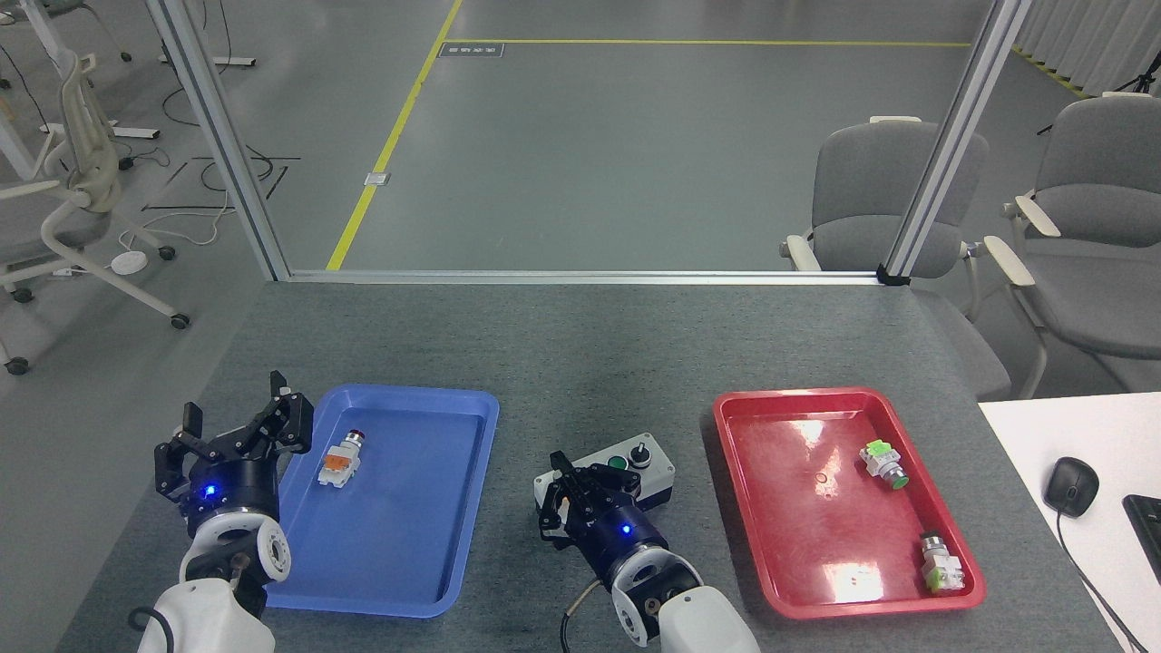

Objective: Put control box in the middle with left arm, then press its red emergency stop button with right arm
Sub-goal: 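Lower the right gripper onto the box's red button and press it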

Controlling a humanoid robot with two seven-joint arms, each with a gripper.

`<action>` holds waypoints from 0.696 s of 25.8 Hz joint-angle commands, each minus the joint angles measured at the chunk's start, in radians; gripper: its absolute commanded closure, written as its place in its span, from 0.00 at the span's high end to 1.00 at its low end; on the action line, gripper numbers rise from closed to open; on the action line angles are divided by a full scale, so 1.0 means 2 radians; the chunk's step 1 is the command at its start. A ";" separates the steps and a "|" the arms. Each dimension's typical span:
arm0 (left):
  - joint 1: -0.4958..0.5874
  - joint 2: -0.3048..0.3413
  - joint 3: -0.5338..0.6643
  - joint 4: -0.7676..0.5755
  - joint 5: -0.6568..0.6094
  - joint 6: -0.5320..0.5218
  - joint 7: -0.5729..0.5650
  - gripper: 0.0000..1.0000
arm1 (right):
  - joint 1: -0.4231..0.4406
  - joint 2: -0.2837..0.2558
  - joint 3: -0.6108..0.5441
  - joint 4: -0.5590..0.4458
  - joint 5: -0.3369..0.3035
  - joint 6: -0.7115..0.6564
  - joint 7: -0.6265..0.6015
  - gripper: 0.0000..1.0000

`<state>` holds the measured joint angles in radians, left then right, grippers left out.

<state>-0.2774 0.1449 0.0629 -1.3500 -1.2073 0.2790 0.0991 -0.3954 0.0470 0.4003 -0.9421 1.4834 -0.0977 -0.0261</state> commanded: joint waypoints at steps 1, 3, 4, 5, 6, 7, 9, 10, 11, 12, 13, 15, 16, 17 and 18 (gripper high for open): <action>0.003 0.001 -0.001 0.000 -0.001 -0.009 0.000 0.99 | -0.001 0.001 0.004 0.023 0.000 0.002 -0.001 0.00; 0.008 0.001 -0.005 0.001 0.000 -0.031 0.000 0.99 | -0.002 0.001 0.013 0.041 0.000 0.007 -0.002 0.00; 0.008 0.000 -0.007 0.003 -0.001 -0.041 -0.001 0.99 | -0.002 0.000 0.018 0.044 0.000 0.010 -0.004 0.00; 0.009 0.000 -0.008 0.008 -0.001 -0.048 -0.002 0.99 | -0.002 -0.001 0.021 0.045 0.000 0.011 -0.005 0.00; 0.010 -0.004 -0.010 0.015 -0.001 -0.054 -0.004 0.99 | 0.001 -0.003 0.022 0.045 0.000 0.011 -0.007 0.00; 0.010 -0.006 -0.018 0.022 0.000 -0.056 -0.004 0.99 | 0.003 -0.004 0.022 0.045 0.000 0.011 -0.010 0.00; 0.011 -0.008 -0.041 0.028 0.007 -0.056 -0.004 0.99 | 0.003 -0.005 0.021 0.045 -0.002 0.011 -0.013 0.00; 0.011 -0.011 -0.048 0.031 0.008 -0.056 -0.004 0.99 | 0.002 -0.006 0.020 0.045 -0.002 0.010 -0.013 0.00; 0.011 -0.017 -0.052 0.035 0.008 -0.056 -0.004 0.99 | 0.001 -0.005 0.018 0.045 -0.004 0.010 -0.013 0.00; 0.011 -0.024 -0.053 0.038 0.008 -0.056 -0.004 0.99 | 0.000 -0.004 0.016 0.044 -0.005 0.010 -0.013 0.00; 0.011 -0.033 -0.053 0.039 0.008 -0.056 -0.004 0.99 | -0.002 -0.004 0.015 0.039 -0.006 0.010 -0.014 0.00; 0.015 -0.053 -0.053 0.040 0.008 -0.055 -0.004 0.99 | -0.007 0.000 0.014 0.027 -0.007 0.011 -0.020 0.00; 0.024 -0.059 -0.053 0.042 0.003 -0.055 -0.003 0.99 | -0.008 -0.001 0.013 0.015 -0.007 0.015 -0.028 0.00; 0.025 -0.058 -0.053 0.045 0.002 -0.055 -0.003 0.99 | -0.008 -0.004 0.013 0.002 -0.007 0.020 -0.039 0.00; 0.027 -0.056 -0.053 0.045 0.001 -0.055 -0.003 0.99 | -0.008 -0.006 0.012 -0.008 -0.008 0.027 -0.047 0.00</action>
<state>-0.2386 0.0481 -0.0405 -1.2677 -1.1972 0.1682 0.0910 -0.4044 0.0409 0.4281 -0.9041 1.4705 -0.0653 -0.0613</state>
